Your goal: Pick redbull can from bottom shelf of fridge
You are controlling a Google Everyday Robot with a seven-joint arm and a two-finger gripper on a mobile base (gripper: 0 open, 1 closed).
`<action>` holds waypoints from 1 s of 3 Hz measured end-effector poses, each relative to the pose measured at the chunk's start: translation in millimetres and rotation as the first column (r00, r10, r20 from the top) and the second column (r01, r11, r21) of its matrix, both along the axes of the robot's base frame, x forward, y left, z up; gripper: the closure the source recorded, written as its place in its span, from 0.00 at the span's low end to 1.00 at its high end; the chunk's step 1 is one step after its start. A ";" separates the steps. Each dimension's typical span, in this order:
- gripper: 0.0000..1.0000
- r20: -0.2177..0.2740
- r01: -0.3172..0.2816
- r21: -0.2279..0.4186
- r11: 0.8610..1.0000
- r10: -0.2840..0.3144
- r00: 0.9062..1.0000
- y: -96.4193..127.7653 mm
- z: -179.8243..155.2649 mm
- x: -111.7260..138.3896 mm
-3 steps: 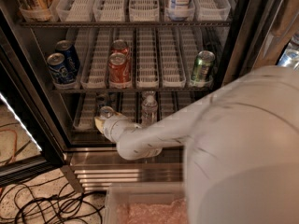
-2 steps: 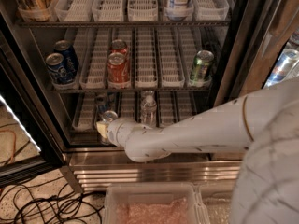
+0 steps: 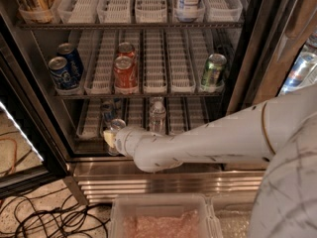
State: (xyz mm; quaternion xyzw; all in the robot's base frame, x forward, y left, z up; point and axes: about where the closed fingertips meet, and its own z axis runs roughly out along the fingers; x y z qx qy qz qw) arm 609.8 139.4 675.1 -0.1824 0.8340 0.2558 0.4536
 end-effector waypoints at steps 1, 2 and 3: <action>1.00 -0.089 0.075 0.078 0.994 -0.068 0.994 -14.4 -5.0 -29.9; 1.00 -0.230 0.175 0.185 0.967 -0.131 0.964 -19.5 -8.2 -82.1; 1.00 -0.350 0.273 0.195 0.942 -0.194 0.917 -36.0 -14.1 -127.2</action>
Offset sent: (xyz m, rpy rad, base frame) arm -0.1574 -0.0307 -0.0159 0.3628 0.4036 -0.2787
